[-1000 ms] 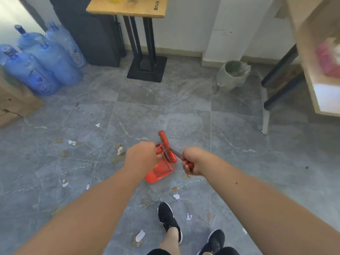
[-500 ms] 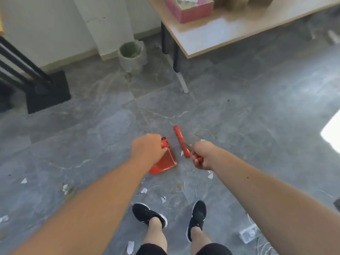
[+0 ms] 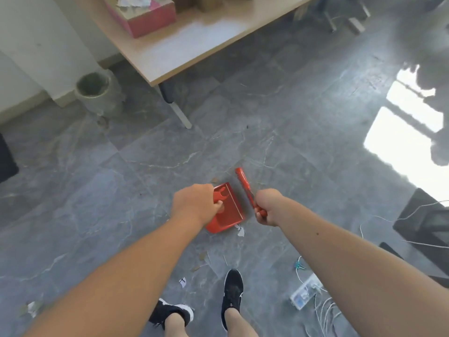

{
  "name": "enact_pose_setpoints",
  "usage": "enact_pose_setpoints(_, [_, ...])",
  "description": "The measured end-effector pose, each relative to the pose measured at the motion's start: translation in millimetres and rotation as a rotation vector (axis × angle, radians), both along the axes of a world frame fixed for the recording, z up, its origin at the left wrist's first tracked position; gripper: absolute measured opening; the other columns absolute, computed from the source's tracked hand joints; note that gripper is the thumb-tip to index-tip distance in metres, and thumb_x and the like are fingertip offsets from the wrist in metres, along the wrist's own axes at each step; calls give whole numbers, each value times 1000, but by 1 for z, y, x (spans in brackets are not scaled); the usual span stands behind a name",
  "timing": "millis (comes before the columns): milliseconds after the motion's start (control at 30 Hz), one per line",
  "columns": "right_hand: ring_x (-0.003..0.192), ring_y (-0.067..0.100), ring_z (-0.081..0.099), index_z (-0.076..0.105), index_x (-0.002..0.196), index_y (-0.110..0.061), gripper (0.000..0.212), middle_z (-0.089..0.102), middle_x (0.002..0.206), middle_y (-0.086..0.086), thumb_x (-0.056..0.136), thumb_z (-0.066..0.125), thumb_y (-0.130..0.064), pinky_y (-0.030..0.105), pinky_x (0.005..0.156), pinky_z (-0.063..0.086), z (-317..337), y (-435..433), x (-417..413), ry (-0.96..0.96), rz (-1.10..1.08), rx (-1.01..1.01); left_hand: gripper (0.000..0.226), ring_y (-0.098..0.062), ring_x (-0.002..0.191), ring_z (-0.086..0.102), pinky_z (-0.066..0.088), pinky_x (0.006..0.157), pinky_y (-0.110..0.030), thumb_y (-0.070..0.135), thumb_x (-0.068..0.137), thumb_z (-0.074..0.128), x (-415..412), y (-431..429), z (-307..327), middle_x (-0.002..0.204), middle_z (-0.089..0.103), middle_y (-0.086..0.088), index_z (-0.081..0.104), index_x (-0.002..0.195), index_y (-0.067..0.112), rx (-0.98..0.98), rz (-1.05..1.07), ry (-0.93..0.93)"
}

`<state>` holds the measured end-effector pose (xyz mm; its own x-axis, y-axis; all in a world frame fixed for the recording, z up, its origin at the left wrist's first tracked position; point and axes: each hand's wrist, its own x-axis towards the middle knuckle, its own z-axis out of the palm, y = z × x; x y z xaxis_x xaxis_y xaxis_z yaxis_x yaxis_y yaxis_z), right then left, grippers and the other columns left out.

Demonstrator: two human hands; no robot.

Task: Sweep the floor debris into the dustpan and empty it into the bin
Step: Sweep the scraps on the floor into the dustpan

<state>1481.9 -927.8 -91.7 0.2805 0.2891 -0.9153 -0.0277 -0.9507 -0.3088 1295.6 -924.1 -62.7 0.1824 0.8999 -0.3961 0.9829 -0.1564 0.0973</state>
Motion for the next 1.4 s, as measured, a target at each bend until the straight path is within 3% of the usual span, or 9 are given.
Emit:
enact_pose_setpoints(167, [43,12,35,53,105,-20,28,43,63,4,88,39,-2,12,38,35,-14,25,13,26,-44,-16,38,-30,99,66,45,72,-34,57,91,54,18,8,-6,103,69,-5,62,99,21,4,67,12])
enact_pose_setpoints(333, [46,13,33,53,109,-21,24,40,63,3,95,37,-9,12,33,35,-21,42,-3,68,7,-55,36,-30,95,66,41,67,-33,55,91,55,11,10,-11,99,69,-6,61,93,20,7,135,6])
enact_pose_setpoints(467, [44,15,33,48,85,-12,21,42,36,1,98,32,-8,10,34,33,-20,33,-25,77,188,-85,35,-29,94,65,40,66,-32,54,90,55,-7,4,-14,98,69,-5,61,92,19,14,199,22])
enact_pose_setpoints(633, [46,15,33,48,90,-14,24,39,61,5,94,31,1,13,39,34,-20,16,-53,44,295,-30,34,-28,96,65,44,70,-33,53,91,55,-39,-7,-18,100,68,-5,61,94,19,13,271,19])
enact_pose_setpoints(733, [48,15,32,46,82,-13,27,45,68,9,93,28,5,16,44,32,-20,5,-71,36,389,-9,35,-29,97,65,43,71,-34,52,90,55,-61,-21,-19,100,68,-6,62,96,19,38,286,25])
enact_pose_setpoints(800, [47,15,32,49,92,-11,24,48,72,11,91,30,4,13,40,33,-24,-5,-85,26,377,-19,35,-29,97,64,41,70,-34,53,90,56,-78,-35,-19,101,68,-6,62,96,19,42,302,29])
enact_pose_setpoints(933, [43,13,34,53,119,-12,36,41,60,4,90,35,-1,14,39,36,-29,-33,-122,20,389,-15,35,-28,93,64,43,68,-33,54,88,58,-118,-71,-15,97,67,-5,62,91,20,48,381,0])
enact_pose_setpoints(1033, [44,12,33,53,123,-11,39,39,57,3,90,35,-3,14,39,36,-27,-59,-158,33,420,-4,34,-27,92,65,42,66,-32,55,88,57,-150,-103,-8,96,67,-4,60,90,20,53,414,-18])
enact_pose_setpoints(1400, [43,12,37,52,86,-11,22,42,55,4,90,35,1,19,47,34,-14,-172,-302,61,609,-12,38,-26,94,65,39,67,-33,58,89,56,-280,-252,3,97,68,-3,62,93,22,70,537,15])
